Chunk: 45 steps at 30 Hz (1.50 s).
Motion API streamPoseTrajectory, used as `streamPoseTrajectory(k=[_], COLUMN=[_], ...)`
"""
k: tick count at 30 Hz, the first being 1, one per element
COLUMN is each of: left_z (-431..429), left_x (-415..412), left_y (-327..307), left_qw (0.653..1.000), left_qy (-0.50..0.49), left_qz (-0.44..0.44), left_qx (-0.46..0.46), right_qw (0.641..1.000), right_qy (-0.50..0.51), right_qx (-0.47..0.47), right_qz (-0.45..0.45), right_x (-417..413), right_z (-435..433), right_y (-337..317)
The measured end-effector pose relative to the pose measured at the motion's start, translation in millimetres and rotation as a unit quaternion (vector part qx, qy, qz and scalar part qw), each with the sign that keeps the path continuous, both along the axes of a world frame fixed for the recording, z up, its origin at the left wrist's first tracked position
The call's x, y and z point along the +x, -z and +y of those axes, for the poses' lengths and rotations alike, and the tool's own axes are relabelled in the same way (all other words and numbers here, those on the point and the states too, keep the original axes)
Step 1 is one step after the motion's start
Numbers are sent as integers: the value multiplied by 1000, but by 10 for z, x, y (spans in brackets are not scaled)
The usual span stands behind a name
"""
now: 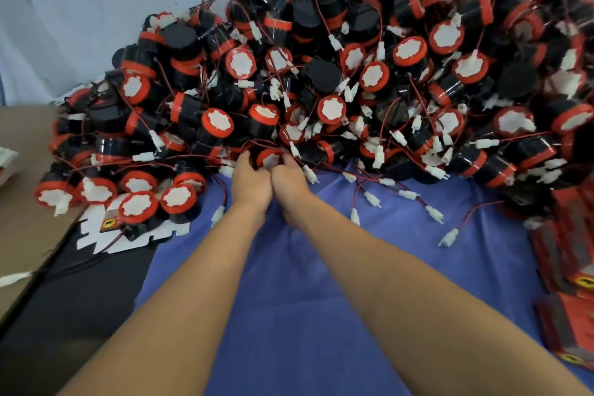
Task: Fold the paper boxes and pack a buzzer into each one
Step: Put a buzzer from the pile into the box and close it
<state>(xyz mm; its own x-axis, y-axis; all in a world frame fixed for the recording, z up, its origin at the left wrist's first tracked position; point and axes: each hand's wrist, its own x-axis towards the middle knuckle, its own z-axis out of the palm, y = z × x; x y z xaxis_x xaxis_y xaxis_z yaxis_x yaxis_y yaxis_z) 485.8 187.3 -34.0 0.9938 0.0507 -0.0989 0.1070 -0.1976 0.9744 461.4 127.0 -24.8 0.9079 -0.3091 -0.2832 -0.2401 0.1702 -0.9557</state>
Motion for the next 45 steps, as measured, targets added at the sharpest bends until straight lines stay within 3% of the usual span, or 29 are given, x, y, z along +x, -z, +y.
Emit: streamPoseTrajectory(k=[3, 11, 15, 21, 26, 30, 32, 34, 38, 42, 45], left_z=[-38, 42, 170, 484, 742, 925, 998, 1041, 1092, 1083, 1100], left_x=[139, -442, -1050, -2022, -2678, -3079, -3236, -3360, -3551, -3681, -3717], left_y=[66, -52, -224, -476, -710, -871, -947, -1001, -1050, -1019, -958], left_qw=[998, 993, 992, 992, 975, 944, 925, 900, 841, 799, 743], left_qy=[-14, -71, -61, 48, 168, 254, 311, 349, 413, 431, 416], left_qz=[-21, -92, -91, -83, -147, -208, -212, -234, -272, -308, -367], left_qx=[54, 1, -56, -76, -19, 32, 50, 114, 220, 285, 374], right_qw=[998, 992, 999, 997, 989, 972, 979, 987, 959, 939, 923], right_qy=[30, 40, -34, -28, 38, 102, 102, 93, 68, -5, -30], right_qx=[-51, -115, -31, 56, 144, 200, 138, -2, -224, -327, -374], right_qz=[-19, -18, -9, 40, 15, -68, -110, -134, -158, -110, -83], right_x=[96, -536, -1252, -2222, -2784, -3185, -3407, -3623, -3934, -4068, -4102], right_z=[-44, -97, -123, -289, -382, -434, -479, -513, -478, -357, -287], right_y=[80, -142, -289, -611, -917, -1113, -1168, -1188, -1201, -1143, -1040])
